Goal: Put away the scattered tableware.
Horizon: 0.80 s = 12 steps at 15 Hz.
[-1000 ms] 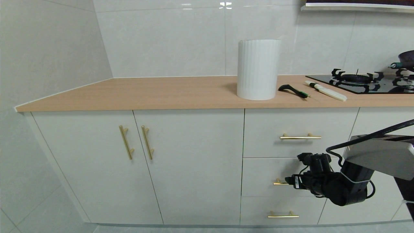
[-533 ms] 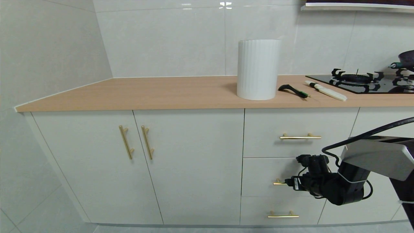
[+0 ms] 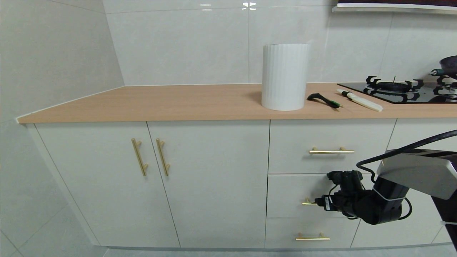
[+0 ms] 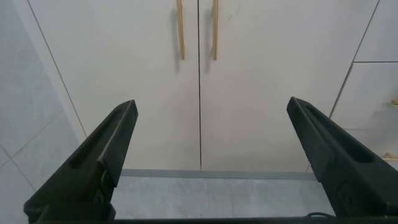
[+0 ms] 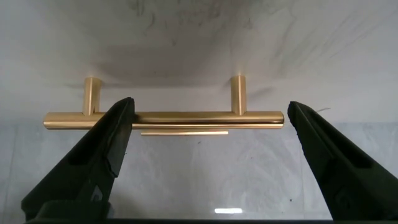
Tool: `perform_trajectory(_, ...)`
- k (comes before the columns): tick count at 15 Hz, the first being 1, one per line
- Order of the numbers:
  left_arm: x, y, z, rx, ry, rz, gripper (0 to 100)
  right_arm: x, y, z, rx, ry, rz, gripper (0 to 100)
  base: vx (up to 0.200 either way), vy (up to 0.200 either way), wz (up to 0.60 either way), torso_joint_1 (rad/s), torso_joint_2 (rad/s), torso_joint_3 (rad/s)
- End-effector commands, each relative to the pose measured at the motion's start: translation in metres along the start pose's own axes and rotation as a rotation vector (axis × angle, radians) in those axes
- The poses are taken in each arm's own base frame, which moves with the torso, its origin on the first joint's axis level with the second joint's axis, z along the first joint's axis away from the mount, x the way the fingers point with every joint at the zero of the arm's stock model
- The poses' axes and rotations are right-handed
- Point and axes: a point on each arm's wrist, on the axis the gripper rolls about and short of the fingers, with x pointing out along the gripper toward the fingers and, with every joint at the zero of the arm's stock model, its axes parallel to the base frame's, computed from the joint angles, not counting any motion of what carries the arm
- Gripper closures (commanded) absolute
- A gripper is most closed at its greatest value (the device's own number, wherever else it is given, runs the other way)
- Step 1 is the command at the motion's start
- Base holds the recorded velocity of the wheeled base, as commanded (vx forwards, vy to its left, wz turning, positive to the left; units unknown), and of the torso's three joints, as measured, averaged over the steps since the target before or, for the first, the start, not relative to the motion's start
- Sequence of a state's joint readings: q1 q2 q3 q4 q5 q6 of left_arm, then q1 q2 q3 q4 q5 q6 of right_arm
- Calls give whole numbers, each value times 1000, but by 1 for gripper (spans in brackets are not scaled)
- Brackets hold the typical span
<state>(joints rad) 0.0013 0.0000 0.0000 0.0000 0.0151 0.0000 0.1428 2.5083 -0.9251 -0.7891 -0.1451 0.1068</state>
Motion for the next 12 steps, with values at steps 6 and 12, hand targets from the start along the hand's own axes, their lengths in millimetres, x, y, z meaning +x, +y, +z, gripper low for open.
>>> perform_trajectory(6,0,0,0,0,0,0,0,-16,1,-4,-13,37,3,0,0,0,0,0,0,0)
perform_trajectory(12,0,0,0,0,0,0,0,-156,0,25,-67,18,109,0,0,0,0,0,0,0)
